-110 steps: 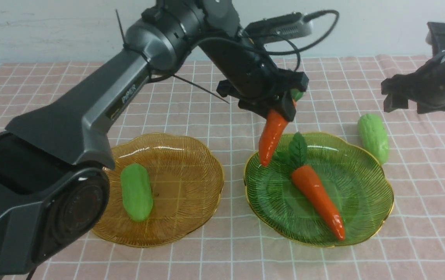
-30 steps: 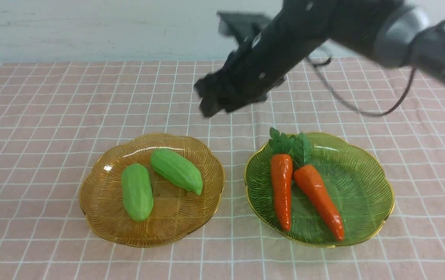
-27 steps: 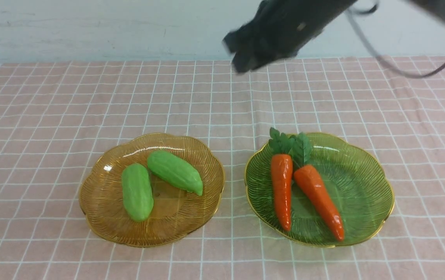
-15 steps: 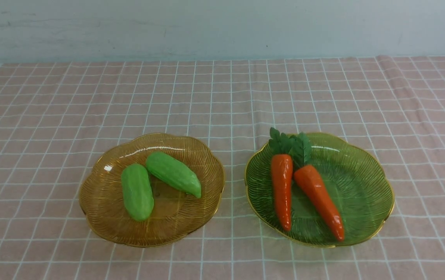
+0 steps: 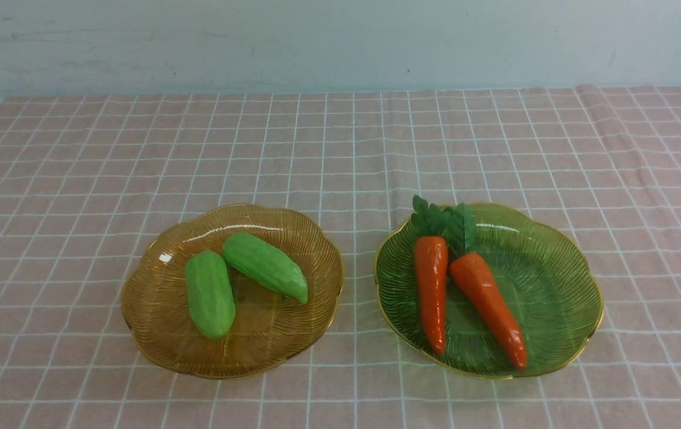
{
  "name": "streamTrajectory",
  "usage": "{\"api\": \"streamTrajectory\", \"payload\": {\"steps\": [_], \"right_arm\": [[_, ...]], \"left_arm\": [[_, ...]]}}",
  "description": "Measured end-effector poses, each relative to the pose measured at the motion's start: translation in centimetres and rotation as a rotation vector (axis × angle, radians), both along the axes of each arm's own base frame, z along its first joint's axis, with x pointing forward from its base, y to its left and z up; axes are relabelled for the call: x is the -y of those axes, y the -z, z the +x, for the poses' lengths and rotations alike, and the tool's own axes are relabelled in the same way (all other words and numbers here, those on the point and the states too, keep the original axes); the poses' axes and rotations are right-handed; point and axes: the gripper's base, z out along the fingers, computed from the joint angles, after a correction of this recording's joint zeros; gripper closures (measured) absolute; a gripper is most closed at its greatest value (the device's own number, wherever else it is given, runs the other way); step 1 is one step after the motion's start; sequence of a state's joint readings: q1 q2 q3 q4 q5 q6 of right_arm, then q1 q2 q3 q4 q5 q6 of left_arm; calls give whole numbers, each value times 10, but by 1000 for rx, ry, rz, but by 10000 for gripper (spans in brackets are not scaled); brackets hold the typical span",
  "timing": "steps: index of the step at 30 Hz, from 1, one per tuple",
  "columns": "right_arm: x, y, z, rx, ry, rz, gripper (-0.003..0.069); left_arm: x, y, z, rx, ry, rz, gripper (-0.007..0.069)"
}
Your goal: Put different types of vegetables on the plate.
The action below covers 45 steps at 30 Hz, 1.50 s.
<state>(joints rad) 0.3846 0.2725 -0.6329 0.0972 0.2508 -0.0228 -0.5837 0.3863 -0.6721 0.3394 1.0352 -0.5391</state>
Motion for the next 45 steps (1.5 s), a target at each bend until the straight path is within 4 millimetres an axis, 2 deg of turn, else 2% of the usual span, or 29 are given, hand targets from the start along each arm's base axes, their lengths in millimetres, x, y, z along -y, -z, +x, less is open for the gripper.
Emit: {"api": "streamTrajectory", "payload": {"steps": [1, 3, 7, 10, 19, 25, 38, 45], "right_arm": [[5, 21, -12, 56, 2, 32, 674], [10, 40, -22, 121, 5, 63, 674], [13, 54, -29, 159, 6, 79, 674], [12, 60, -26, 144, 7, 71, 674], [12, 60, -26, 155, 13, 63, 674], [12, 60, -26, 155, 13, 62, 674], [12, 60, -26, 155, 13, 62, 674], [12, 60, -26, 155, 13, 62, 674]], "left_arm": [[1, 1, 1, 7, 5, -4, 628], [2, 2, 2, 16, 10, -8, 628], [2, 1, 2, 21, 12, -10, 628], [2, 1, 1, 27, 15, -18, 628], [-14, -4, -24, 148, 30, -93, 628], [-19, -5, -33, 189, 30, -118, 628], [-19, -5, -33, 191, 29, -117, 628], [-17, -1, -29, 233, 61, -60, 628]]}}
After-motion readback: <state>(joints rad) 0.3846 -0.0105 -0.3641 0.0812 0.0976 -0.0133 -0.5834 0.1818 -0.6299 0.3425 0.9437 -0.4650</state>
